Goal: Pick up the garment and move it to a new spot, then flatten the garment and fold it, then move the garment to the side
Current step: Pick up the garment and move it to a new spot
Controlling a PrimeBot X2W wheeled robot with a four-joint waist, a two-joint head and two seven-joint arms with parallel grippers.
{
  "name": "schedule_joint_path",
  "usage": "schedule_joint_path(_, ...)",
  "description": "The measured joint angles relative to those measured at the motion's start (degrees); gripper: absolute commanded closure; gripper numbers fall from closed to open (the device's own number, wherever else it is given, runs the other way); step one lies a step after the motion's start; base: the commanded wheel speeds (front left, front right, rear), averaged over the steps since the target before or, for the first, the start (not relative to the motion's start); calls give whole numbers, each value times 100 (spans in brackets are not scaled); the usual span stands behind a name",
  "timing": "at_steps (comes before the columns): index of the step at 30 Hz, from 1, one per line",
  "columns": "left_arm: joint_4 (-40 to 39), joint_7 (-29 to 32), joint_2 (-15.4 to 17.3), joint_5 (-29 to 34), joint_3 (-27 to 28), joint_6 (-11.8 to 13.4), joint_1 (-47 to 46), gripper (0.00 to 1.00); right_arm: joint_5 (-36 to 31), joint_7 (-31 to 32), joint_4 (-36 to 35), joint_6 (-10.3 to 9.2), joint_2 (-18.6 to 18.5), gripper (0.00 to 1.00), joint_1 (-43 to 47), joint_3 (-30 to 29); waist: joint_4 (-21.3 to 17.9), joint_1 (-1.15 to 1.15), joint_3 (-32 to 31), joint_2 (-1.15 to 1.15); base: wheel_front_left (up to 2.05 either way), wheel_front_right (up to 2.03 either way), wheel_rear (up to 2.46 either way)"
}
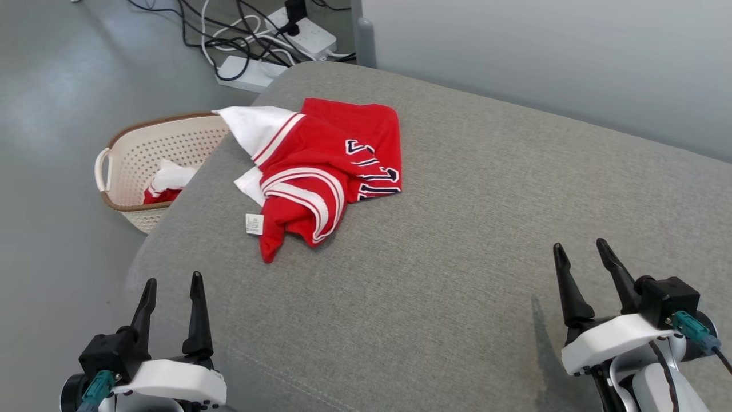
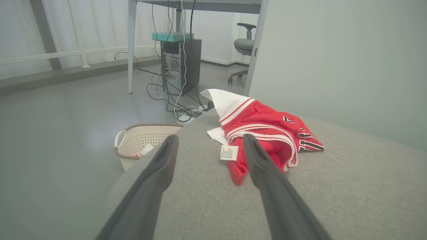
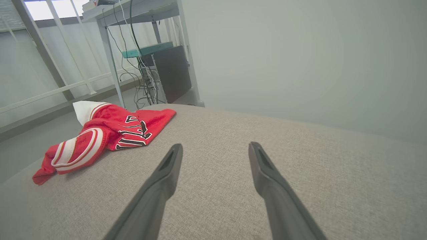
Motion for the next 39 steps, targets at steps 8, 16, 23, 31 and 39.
schedule_joint_path(8, -34, 0, -7, -64, 30, 99, 224, 0, 45, 0, 53, 1, 2, 0, 1, 218, 391, 0, -18, 0, 0, 0, 0)
schedule_joint_path(16, 243, 0, -7, -325, 99, -237, 184, 0, 62, 0, 153, 1, -32, 0, 0, 270, 234, 0, 43, 0, 0, 0, 0)
schedule_joint_path(23, 966, 1, 79, -256, 172, -668, -658, 0, 60, 0, 127, 1, -77, 0, -47, 287, -42, 0, 259, 0, 0, 0, 0)
schedule_joint_path(31, 2206, 156, 648, -628, -127, -865, -2384, 0, 52, 0, 5, 1, -199, 0, -380, 411, -426, 0, 669, 0, 0, 0, 0)
schedule_joint_path(39, 2791, 609, 1373, -1896, -1160, -902, -3214, 0, 43, 0, -36, 1, -269, 0, -683, 471, -931, 0, 1076, 0, 0, 0, 0)
